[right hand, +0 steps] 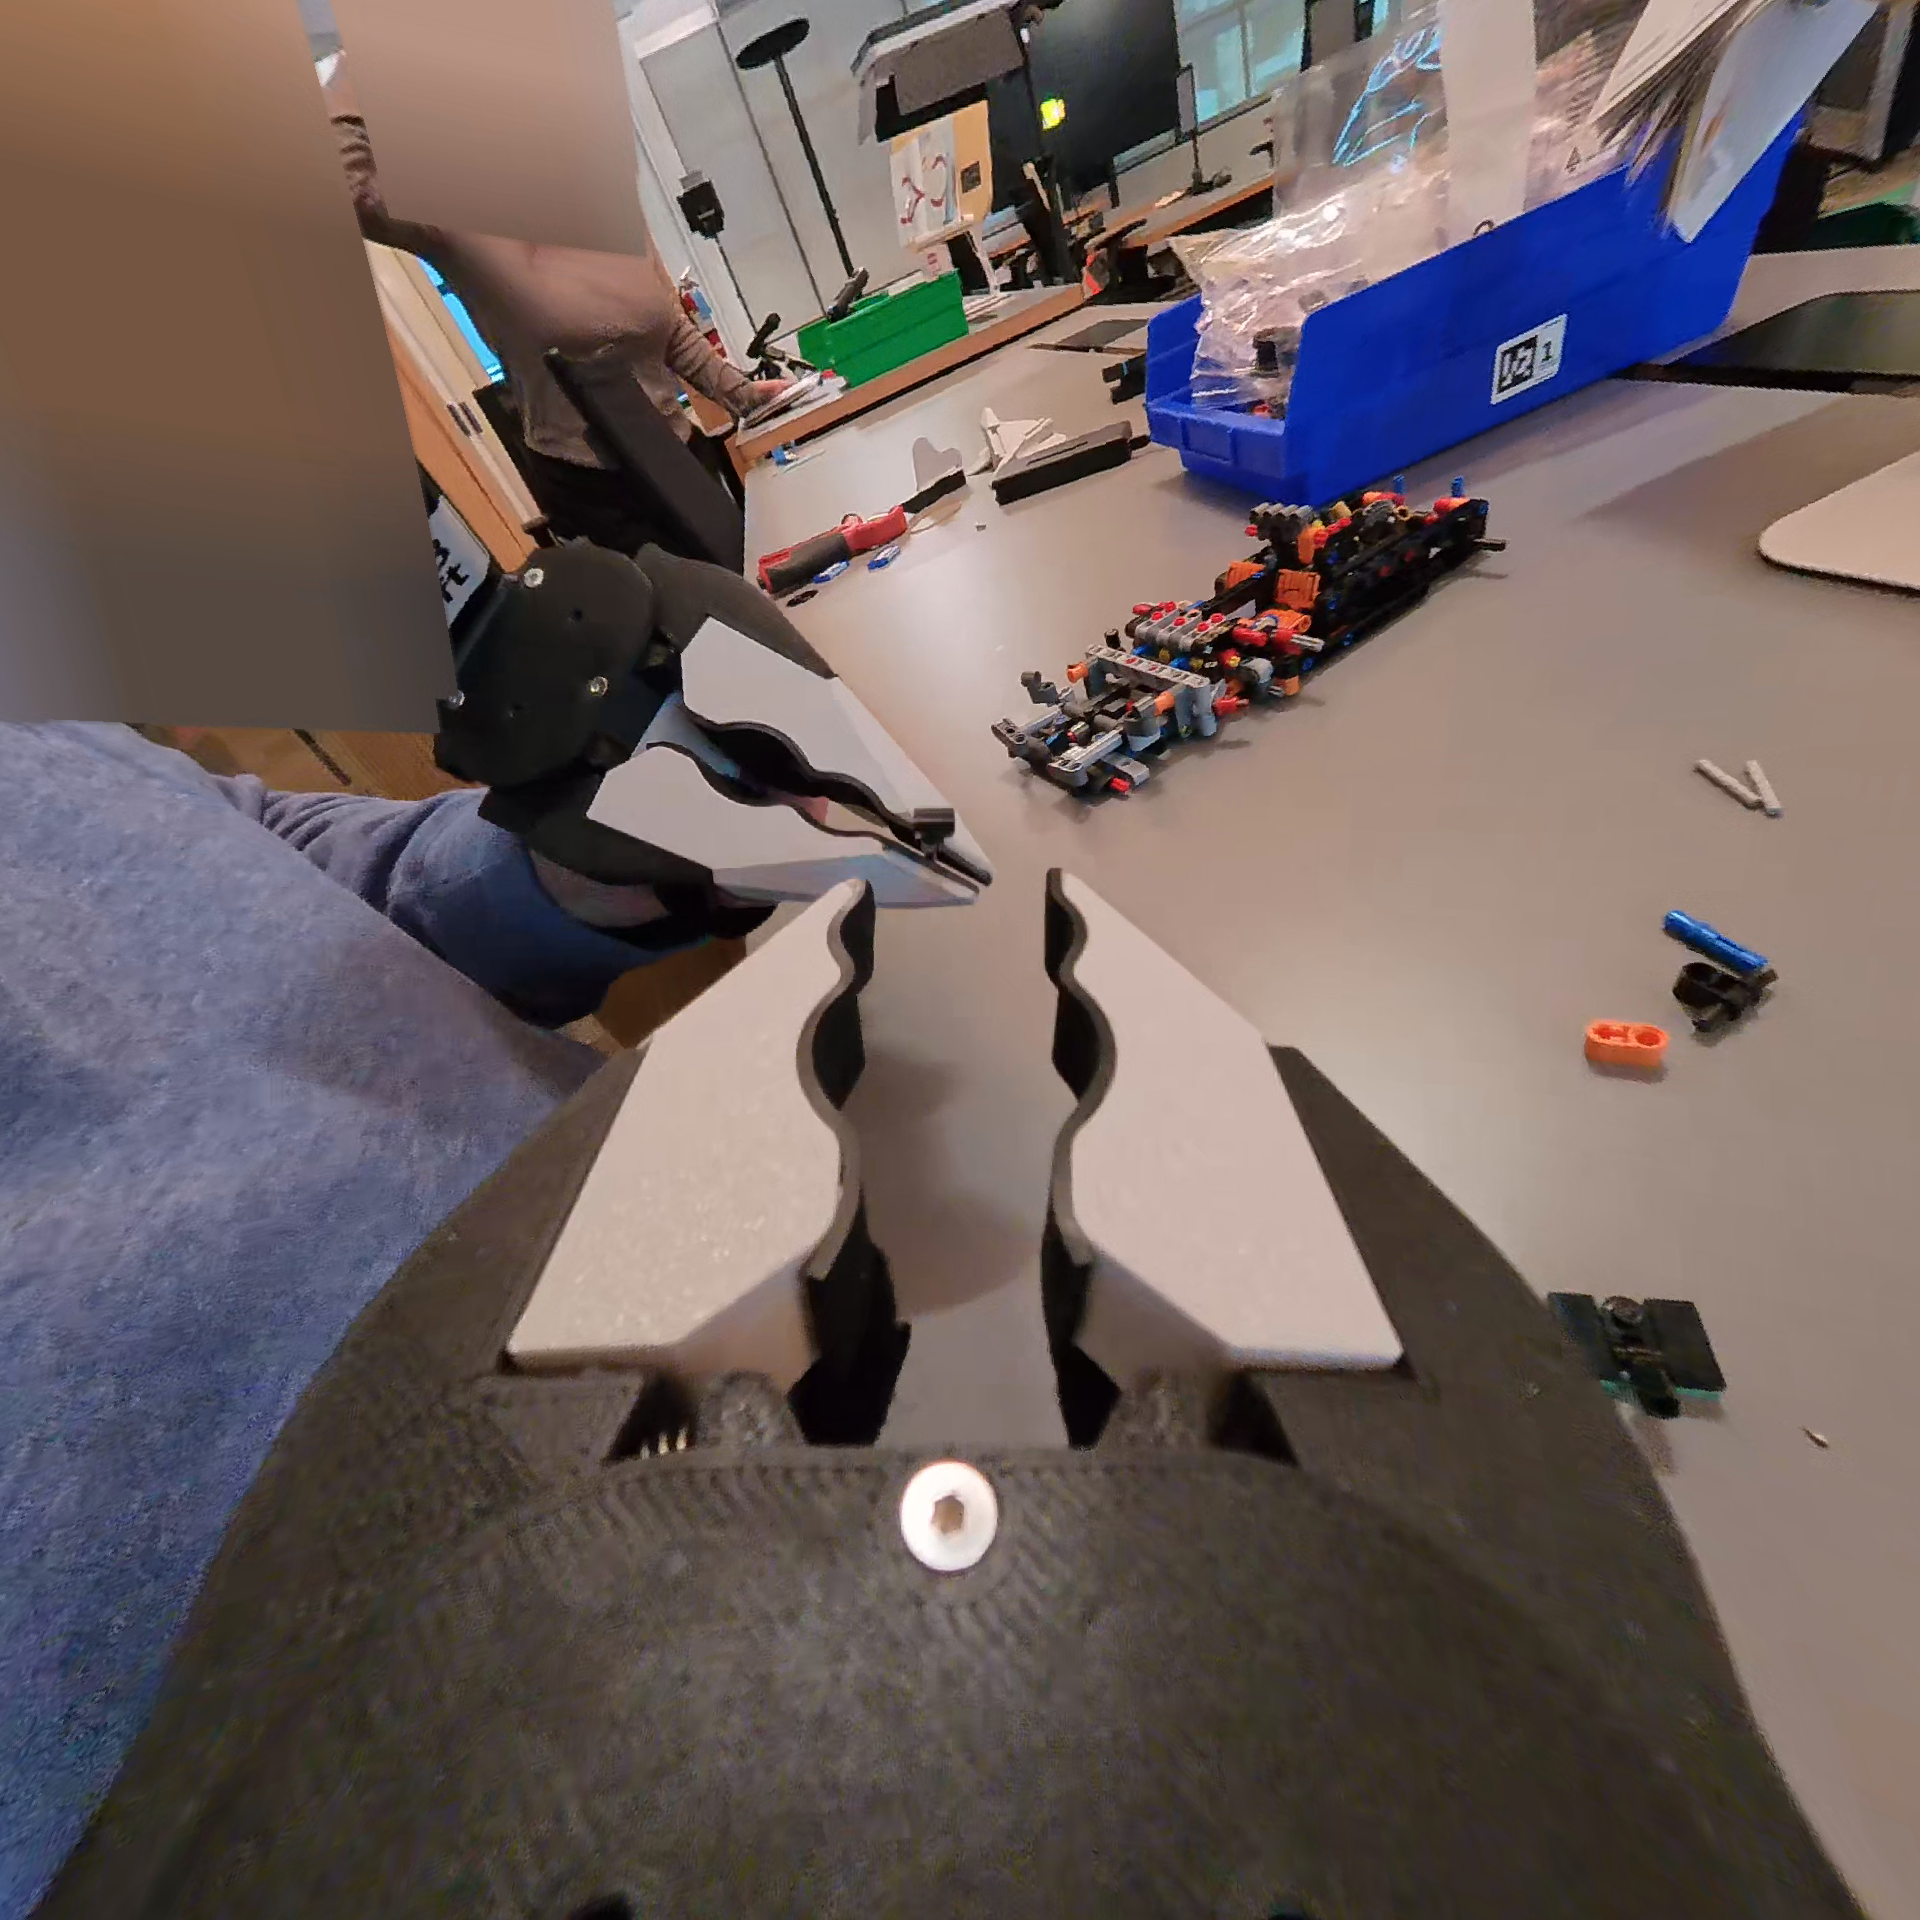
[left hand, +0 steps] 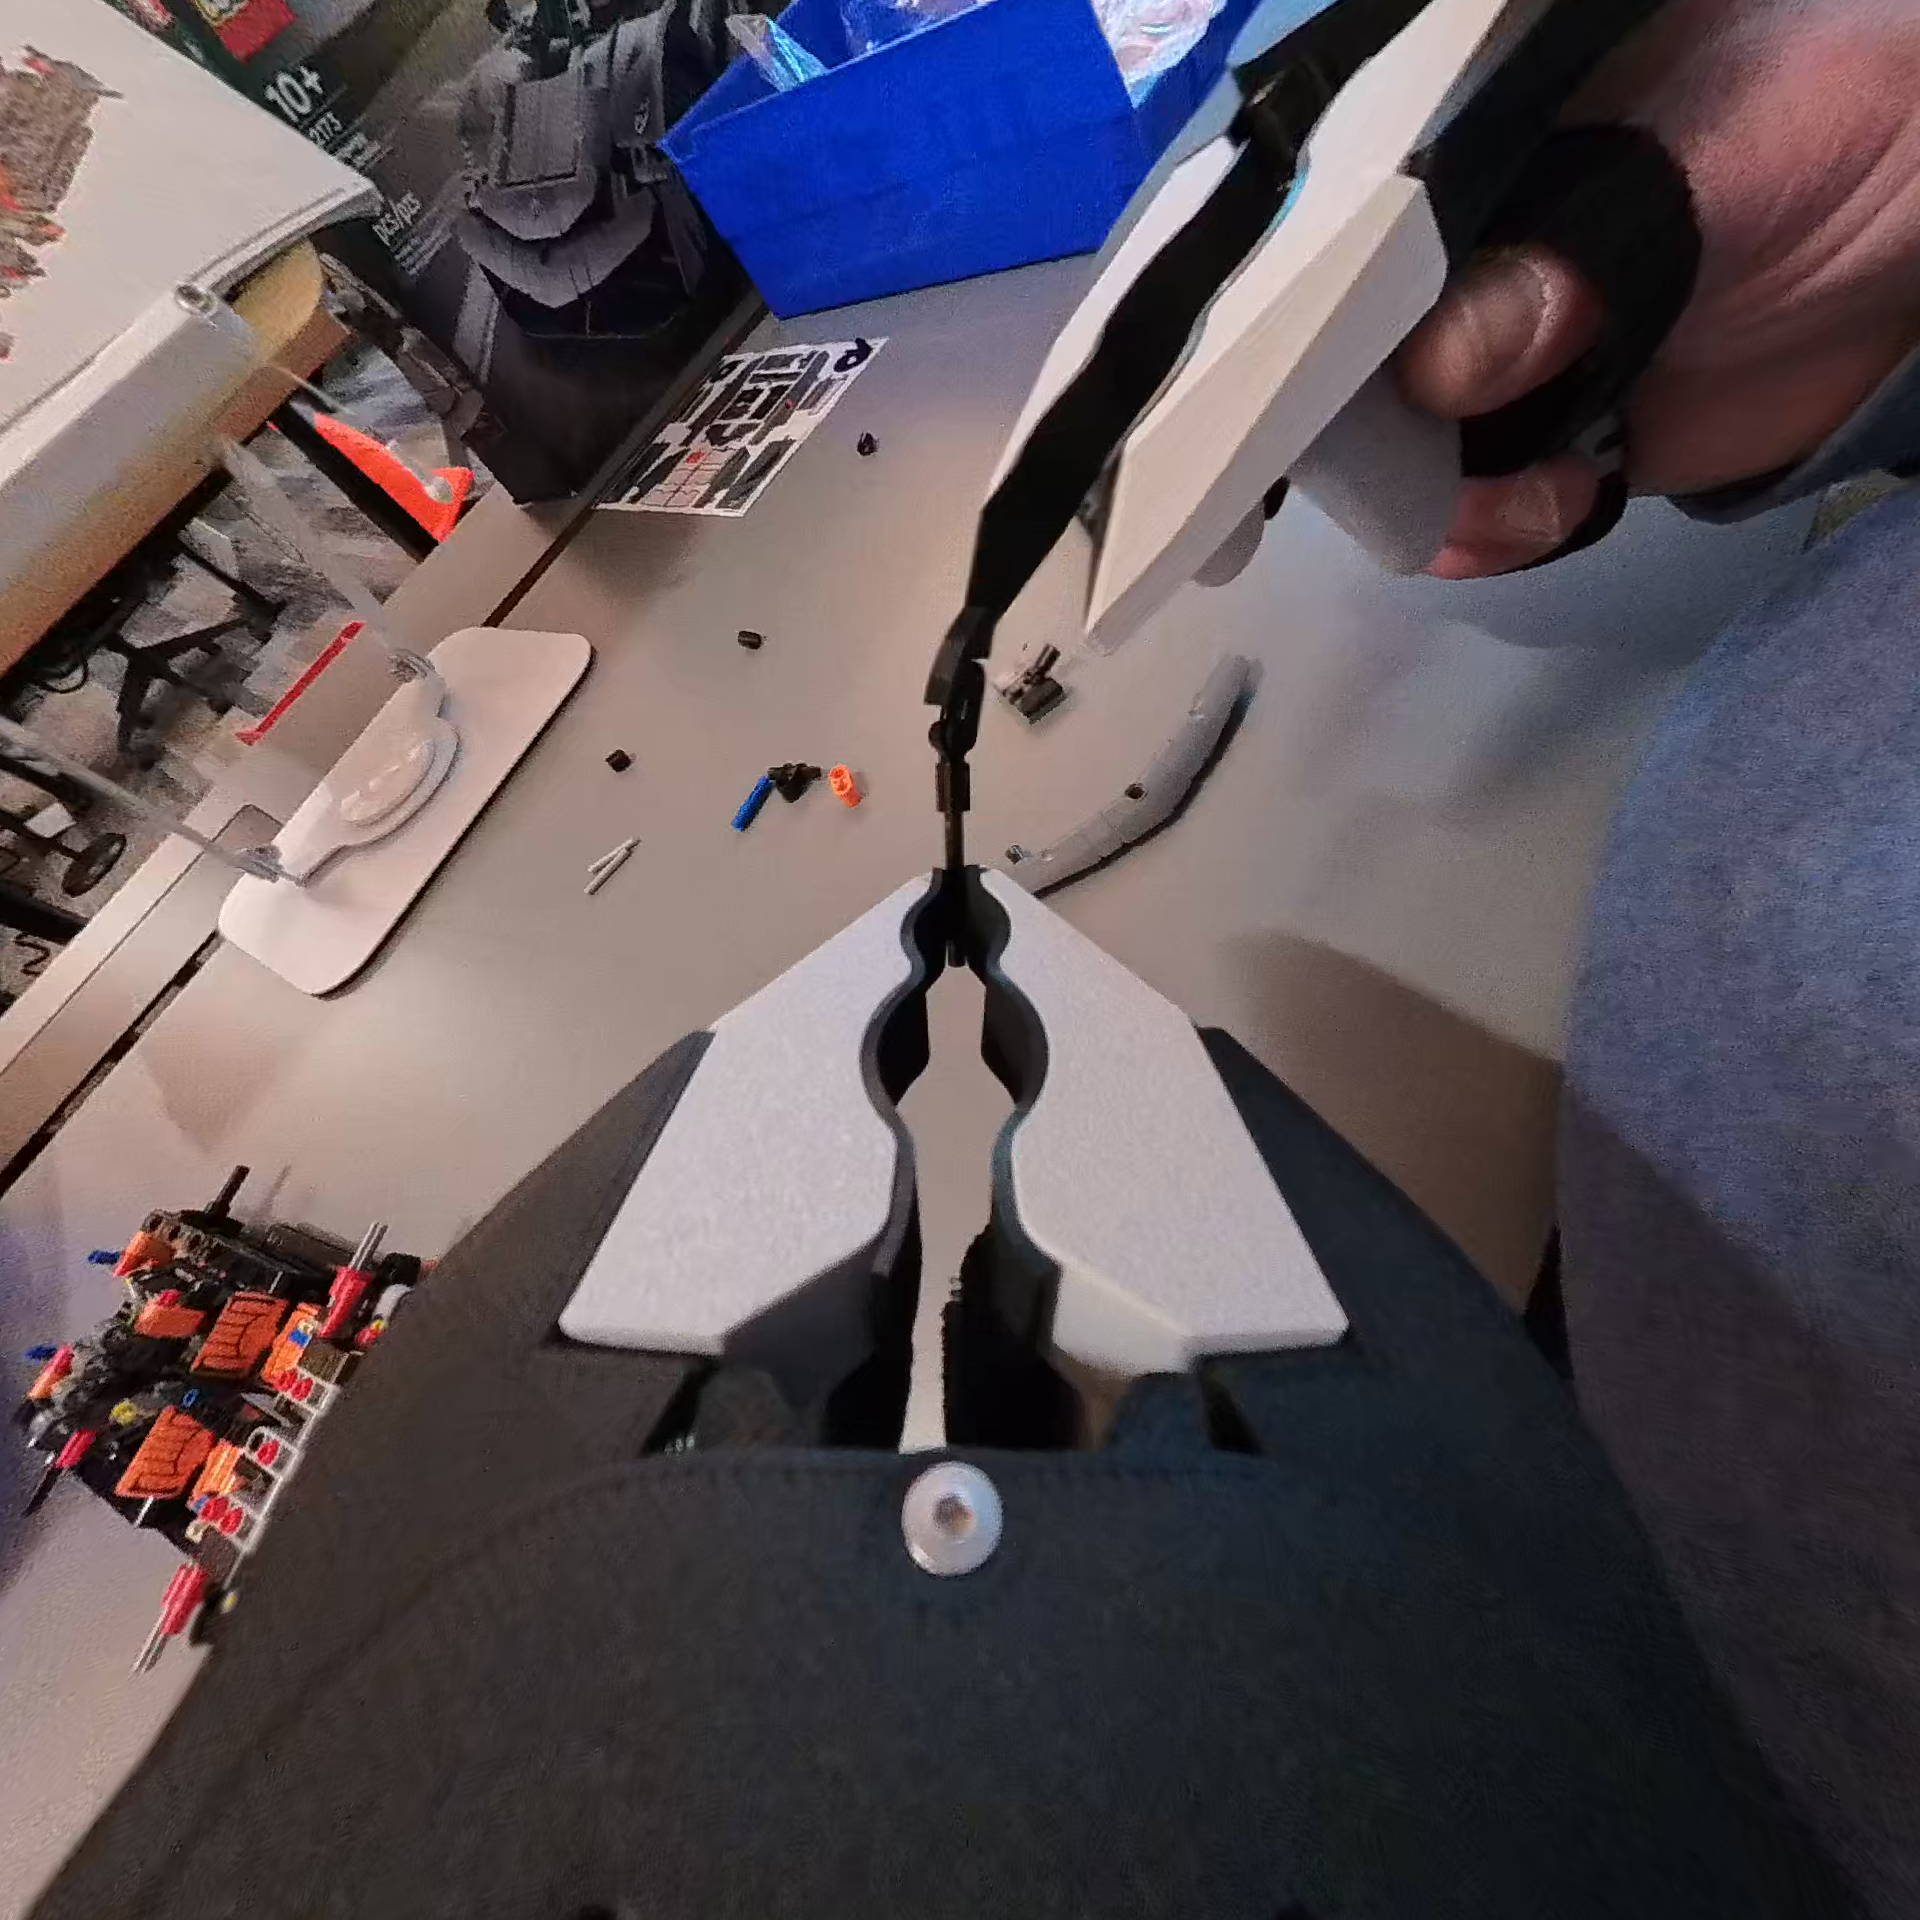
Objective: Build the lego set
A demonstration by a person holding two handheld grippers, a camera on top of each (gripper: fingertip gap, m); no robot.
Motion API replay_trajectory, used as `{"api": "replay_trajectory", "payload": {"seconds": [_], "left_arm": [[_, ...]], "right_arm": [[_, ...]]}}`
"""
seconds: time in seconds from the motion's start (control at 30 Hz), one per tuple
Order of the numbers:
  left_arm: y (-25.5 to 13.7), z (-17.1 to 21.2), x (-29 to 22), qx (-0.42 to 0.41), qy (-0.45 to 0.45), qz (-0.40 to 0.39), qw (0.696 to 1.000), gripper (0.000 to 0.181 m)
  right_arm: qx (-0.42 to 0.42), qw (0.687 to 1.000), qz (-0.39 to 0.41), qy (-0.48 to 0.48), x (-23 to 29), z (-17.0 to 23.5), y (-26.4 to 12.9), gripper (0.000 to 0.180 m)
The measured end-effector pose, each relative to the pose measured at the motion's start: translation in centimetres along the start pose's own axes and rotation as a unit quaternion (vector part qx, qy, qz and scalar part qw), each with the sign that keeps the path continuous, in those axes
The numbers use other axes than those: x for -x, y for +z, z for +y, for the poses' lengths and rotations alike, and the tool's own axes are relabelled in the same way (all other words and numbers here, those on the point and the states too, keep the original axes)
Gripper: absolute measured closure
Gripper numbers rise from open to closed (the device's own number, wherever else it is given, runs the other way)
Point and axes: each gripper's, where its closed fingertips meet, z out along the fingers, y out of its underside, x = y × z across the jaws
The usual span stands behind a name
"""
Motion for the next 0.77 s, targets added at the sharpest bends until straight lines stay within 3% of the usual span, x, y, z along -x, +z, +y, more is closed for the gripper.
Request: {"api": "replay_trajectory", "payload": {"seconds": [0.77], "left_arm": [[0.3, 0.9, 0.7, -0.012, -0.047, 0.012, 0.999, 0.181]], "right_arm": [[0.049, 0.995, 0.044, -0.071, -1.4, 2.2, 0.3, 0.143]]}}
